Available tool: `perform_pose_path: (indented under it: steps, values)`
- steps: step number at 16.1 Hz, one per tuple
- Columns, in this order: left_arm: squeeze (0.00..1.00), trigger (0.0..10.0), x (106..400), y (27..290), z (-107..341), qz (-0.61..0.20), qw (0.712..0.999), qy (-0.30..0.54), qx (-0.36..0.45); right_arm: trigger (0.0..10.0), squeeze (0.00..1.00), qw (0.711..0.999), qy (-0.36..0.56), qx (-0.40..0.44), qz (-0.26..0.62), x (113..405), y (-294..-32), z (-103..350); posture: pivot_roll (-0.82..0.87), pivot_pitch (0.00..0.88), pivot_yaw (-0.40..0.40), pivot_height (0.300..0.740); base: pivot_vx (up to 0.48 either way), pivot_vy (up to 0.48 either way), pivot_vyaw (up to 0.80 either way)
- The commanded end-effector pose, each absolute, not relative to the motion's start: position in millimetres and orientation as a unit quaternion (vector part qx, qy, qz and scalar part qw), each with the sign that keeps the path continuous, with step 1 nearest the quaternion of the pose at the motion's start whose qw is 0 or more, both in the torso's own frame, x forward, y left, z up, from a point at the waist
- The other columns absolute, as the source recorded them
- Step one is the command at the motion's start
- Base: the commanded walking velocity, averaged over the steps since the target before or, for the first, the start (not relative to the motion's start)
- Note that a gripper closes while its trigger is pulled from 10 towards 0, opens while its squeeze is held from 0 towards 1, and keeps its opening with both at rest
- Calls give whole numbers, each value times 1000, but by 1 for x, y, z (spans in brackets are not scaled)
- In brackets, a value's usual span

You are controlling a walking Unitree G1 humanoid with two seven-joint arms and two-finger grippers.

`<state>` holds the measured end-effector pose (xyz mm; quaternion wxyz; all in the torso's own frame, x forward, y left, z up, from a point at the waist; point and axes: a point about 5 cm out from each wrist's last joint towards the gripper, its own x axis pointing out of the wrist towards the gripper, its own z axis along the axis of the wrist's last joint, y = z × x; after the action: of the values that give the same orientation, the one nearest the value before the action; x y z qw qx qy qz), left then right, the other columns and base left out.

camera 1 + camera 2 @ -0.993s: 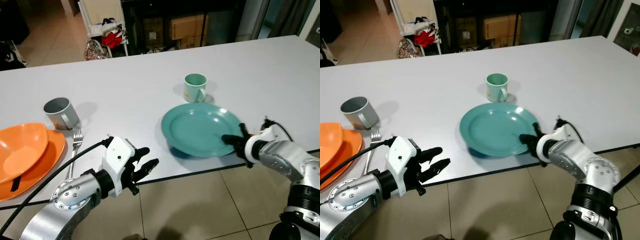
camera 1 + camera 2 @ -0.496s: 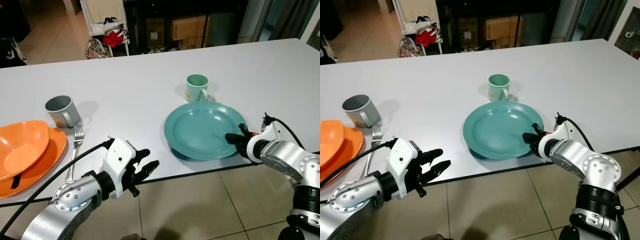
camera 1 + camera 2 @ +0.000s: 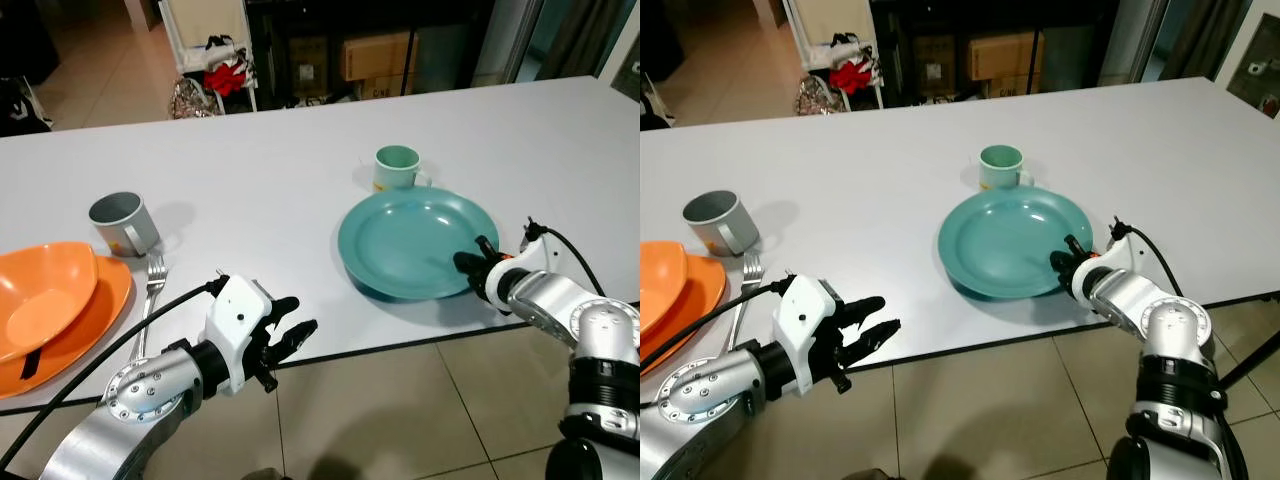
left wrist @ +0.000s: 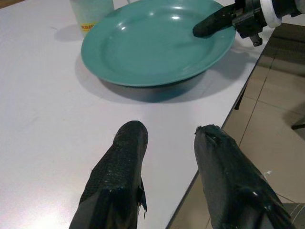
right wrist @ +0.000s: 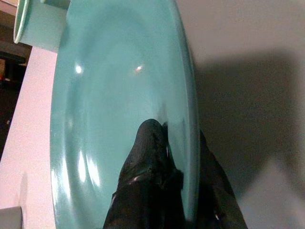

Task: Setting the table

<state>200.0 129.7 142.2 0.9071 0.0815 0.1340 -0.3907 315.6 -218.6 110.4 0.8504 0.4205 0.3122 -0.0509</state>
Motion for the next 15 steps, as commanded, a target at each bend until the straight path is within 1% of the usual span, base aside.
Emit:
perform_pose_path:
  steps: [1,2,3,9,12,15]
  values:
    - [0,10000,201,130,143,-394,905,132,88,10000,357,849,326,413,-49,317,-214,106,-19,0,70,740,0,0,0]
    - [0,10000,201,130,143,-394,905,132,88,10000,804,844,328,422,-40,317,-212,106,-19,0,70,740,0,0,0]
    - [0,10000,200,130,143,-393,905,133,89,10000,1000,841,333,425,-35,317,-211,105,-19,0,70,740,0,0,0]
    - [0,10000,202,129,144,-396,904,129,91,10000,1000,838,339,426,-37,311,-210,103,-19,0,68,740,0,0,0]
    - [0,10000,203,128,145,-398,904,125,93,10000,1000,838,337,427,-42,294,-217,106,-29,0,74,740,0,0,0]
    - [0,10000,206,126,148,-399,905,116,88,10000,1000,847,330,413,-51,271,-228,112,-47,0,82,740,0,0,0]
